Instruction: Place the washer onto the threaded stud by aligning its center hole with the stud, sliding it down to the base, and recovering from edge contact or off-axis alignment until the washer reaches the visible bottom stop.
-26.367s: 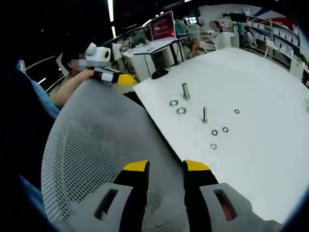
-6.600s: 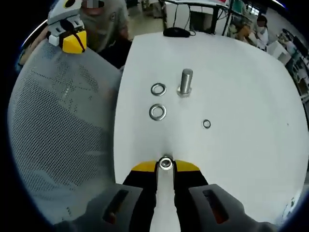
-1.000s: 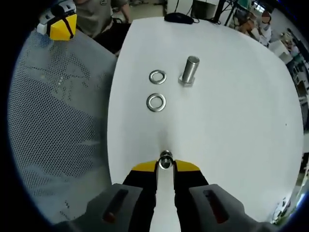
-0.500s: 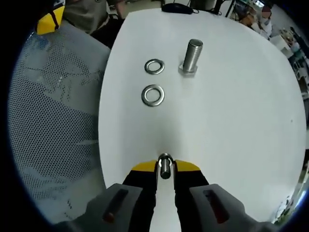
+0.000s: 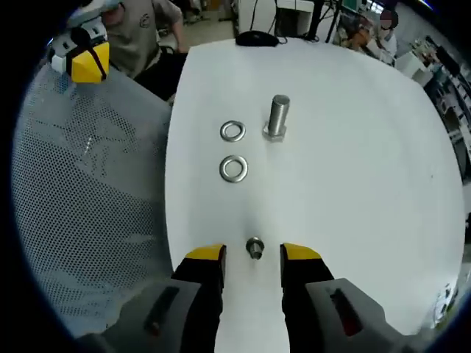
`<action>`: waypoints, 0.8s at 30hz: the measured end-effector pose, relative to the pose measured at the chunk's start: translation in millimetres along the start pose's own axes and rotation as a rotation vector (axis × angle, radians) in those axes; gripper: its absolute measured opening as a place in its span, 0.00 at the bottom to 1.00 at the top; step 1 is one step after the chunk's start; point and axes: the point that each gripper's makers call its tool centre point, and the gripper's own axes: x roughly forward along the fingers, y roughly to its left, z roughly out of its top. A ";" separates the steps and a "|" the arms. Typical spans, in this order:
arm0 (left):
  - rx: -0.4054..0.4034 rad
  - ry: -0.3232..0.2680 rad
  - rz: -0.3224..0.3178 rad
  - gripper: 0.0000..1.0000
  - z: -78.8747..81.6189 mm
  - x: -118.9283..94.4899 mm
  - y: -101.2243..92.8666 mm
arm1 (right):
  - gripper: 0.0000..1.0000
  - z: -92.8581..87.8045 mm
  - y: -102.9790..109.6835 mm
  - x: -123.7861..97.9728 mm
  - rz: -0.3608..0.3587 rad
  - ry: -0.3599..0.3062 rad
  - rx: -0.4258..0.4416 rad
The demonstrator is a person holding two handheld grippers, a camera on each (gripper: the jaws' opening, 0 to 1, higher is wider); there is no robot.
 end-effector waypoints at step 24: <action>-0.002 -0.004 -0.024 0.00 0.9 -0.1 -4.3 | 0.34 -12.6 32.1 -184.8 -0.062 -0.724 0.535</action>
